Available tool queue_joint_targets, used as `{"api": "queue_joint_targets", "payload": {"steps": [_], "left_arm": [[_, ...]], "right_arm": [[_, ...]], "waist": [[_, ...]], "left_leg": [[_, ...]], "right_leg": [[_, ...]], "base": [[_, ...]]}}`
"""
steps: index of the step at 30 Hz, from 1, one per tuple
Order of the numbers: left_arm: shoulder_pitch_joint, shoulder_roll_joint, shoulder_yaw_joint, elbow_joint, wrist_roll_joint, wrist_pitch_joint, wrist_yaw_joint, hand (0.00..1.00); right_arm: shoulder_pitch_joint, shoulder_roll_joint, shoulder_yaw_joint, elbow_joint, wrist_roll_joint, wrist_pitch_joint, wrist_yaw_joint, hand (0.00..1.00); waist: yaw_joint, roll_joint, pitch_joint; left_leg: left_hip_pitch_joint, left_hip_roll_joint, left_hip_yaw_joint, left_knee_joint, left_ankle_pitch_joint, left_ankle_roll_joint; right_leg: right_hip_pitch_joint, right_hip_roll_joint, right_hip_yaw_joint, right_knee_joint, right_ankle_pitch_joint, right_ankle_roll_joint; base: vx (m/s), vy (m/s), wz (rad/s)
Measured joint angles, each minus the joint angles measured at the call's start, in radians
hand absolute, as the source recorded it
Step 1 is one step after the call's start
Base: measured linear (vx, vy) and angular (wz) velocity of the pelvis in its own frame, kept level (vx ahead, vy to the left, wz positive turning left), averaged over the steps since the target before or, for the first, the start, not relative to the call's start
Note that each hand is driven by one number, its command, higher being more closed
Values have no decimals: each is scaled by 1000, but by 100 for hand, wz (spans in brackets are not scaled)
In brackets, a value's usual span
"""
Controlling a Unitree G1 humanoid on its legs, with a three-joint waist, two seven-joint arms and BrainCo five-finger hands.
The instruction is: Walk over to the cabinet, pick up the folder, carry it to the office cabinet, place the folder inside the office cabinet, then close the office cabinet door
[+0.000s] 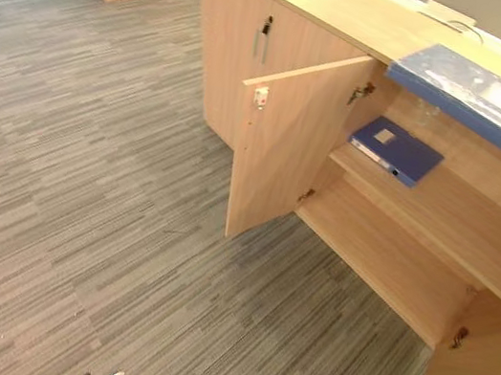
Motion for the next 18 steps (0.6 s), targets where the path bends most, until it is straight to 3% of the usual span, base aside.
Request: {"api": "queue_joint_targets", "payload": {"steps": [4, 6, 8, 9, 13, 18], "left_arm": [[0, -10, 13, -1, 6, 1, 0, 0], [-2, -13, 24, -1, 30, 5, 0, 0], [-6, -12, 25, -1, 46, 8, -1, 0], [-6, -10, 24, 0, 58, 10, -1, 0], [-12, 1, -3, 1, 66, 11, 0, 0], [-27, 6, -11, 4, 83, 12, 0, 0]], "right_arm": [[8, 3, 39, -56, -1, -4, -7, 0], [11, -12, 57, -69, -1, -11, -11, 0], [12, -21, 77, -77, -2, -11, -9, 0], [12, -21, 93, -86, -5, -11, -9, 0], [7, -26, 99, -98, -7, -12, -3, 0], [8, -30, 95, -85, -41, -9, 2, 0]], "waist": [[-4, 2, 7], [-8, 8, 13], [-13, 10, 25], [-17, 10, 32], [-38, 6, 59], [-39, 2, 88]], "left_leg": [[62, -14, 85, -36, -2, 11], [96, -15, 168, -59, -3, 17], [113, -11, 231, -70, -1, 20], [117, -5, 263, -74, 1, 21], [133, 4, 319, -118, 34, 8], [177, 32, 352, -183, 54, -39]], "right_leg": [[-90, -60, -73, 172, 1, -7], [-114, -105, -249, 218, 10, -52], [-122, -115, -361, 216, 25, -73], [-135, -107, -381, 203, 37, -89], [-160, -63, -378, 150, 74, -92], [-154, 29, -357, 65, 89, -126]], "base": [[-18, 138, -67], [-46, 96, -95], [-45, 72, -103], [-55, 62, -100], [-48, 21, -52], [-28, -6, -43]]}}
